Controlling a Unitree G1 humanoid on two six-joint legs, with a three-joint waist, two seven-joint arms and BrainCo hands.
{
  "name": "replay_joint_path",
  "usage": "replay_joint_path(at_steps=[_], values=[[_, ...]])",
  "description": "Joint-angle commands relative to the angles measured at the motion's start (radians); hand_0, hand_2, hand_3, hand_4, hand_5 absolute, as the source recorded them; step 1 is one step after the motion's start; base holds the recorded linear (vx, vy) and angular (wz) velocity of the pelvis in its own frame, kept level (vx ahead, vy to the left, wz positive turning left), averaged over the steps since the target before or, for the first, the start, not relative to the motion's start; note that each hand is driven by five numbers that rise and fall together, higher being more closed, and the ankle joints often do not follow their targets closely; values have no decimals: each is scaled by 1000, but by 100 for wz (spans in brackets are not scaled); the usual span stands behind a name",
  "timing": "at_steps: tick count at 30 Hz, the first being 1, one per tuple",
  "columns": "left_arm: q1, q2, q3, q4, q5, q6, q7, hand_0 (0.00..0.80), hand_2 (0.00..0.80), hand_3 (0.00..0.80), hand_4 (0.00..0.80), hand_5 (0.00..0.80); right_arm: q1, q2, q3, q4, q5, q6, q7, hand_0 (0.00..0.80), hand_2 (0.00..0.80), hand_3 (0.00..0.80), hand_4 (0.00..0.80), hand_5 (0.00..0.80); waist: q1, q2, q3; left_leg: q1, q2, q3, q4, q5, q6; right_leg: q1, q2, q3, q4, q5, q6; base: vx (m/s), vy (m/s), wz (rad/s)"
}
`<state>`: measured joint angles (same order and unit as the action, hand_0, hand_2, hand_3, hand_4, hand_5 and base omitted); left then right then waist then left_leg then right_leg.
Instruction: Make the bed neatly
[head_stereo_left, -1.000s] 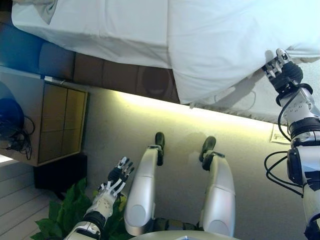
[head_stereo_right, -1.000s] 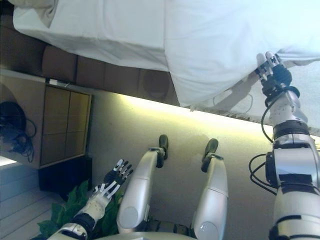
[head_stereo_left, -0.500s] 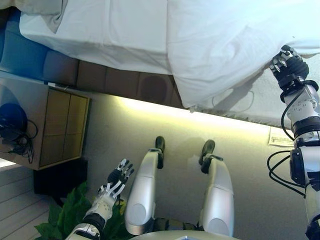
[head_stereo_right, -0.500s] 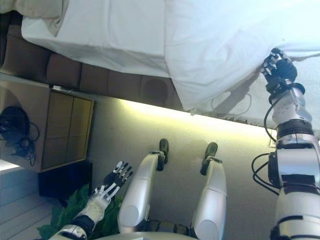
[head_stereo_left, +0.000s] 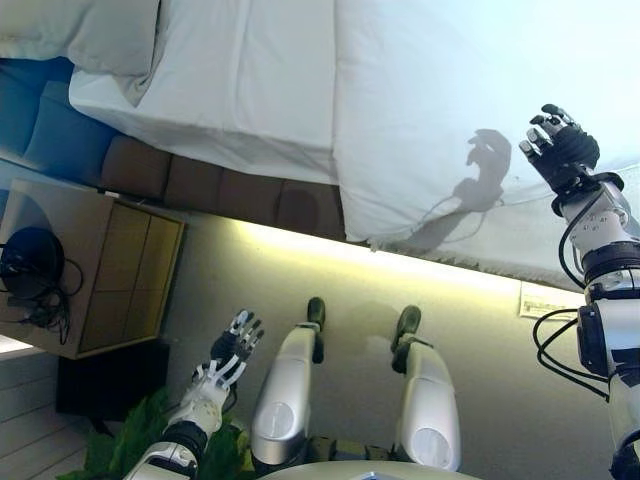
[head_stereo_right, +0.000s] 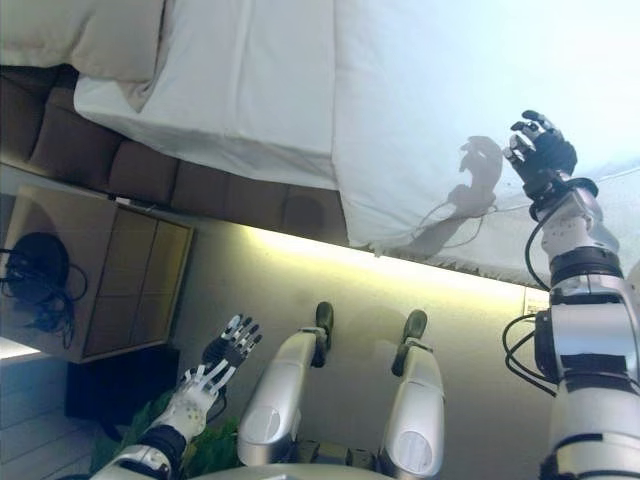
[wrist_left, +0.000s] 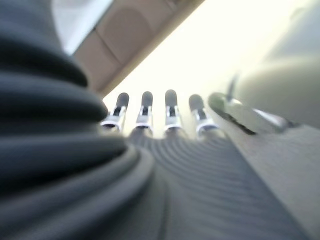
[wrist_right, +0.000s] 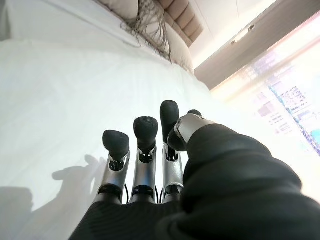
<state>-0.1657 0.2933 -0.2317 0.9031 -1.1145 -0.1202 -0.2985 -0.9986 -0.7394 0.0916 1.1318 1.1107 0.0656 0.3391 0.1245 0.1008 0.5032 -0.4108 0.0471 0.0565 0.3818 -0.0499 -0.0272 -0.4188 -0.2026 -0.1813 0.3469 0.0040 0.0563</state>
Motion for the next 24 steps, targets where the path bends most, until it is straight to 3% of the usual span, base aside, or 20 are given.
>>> replay_joint_path(at_steps=[1, 7, 10, 11, 12, 19, 24], values=[[10, 49, 10, 13, 2, -14, 6, 0, 0, 0, 0, 0, -22, 14, 7, -48, 14, -22, 20, 800, 800, 800, 800, 800, 18, -28, -60, 8, 5, -25, -78, 68, -5, 42, -24, -45, 5, -17, 10, 0, 0, 0], [9, 40, 12, 47, 11, -19, 16, 0, 0, 0, 0, 0, -26, 31, 21, -41, 17, -16, -5, 800, 800, 800, 800, 800, 25, -32, -65, 29, 8, -27, -105, 77, -9, 73, -20, -59, -29, -9, 9, -30, -31, 4], [2, 44, 20, 59, 16, -21, 15, 0, 0, 0, 0, 0, -24, 25, 20, -23, -6, 1, -77, 800, 800, 800, 800, 800, 26, -35, -62, 26, 13, -24, -101, 78, -10, 77, -20, -65, -34, -9, 7, -15, -41, 0], [-5, 45, 21, 58, 16, -23, 18, 0, 0, 0, 0, 0, -26, 23, 18, -5, -7, 22, -103, 740, 740, 740, 740, 740, 26, -35, -59, 20, 14, -23, -97, 78, -9, 72, -18, -63, -30, -9, 6, -18, -55, 0], [-10, 47, 20, 55, 14, -23, 22, 0, 0, 0, 0, 0, -28, 21, 16, 6, -2, 33, -137, 0, 0, 0, 0, 0, 25, -35, -56, 14, 14, -23, -91, 77, -8, 66, -18, -62, -25, -10, 6, -21, -56, 0], [-59, 43, 8, 40, -7, -34, 48, 0, 0, 0, 0, 0, -56, 40, 17, 53, 39, 79, -265, 0, 0, 0, 0, 0, 17, -22, 3, -41, 7, -25, -67, 83, 3, -2, -8, -39, 26, -15, 5, -22, -46, 0], [-59, 36, -11, 8, -39, -45, 55, 0, 0, 0, 0, 0, -63, 47, 39, 64, 66, 66, -326, 0, 0, 0, 0, 0, 11, 4, 17, -132, -5, -24, -81, 105, 11, -111, 6, -17, 52, -8, 7, 4, -42, -3]])
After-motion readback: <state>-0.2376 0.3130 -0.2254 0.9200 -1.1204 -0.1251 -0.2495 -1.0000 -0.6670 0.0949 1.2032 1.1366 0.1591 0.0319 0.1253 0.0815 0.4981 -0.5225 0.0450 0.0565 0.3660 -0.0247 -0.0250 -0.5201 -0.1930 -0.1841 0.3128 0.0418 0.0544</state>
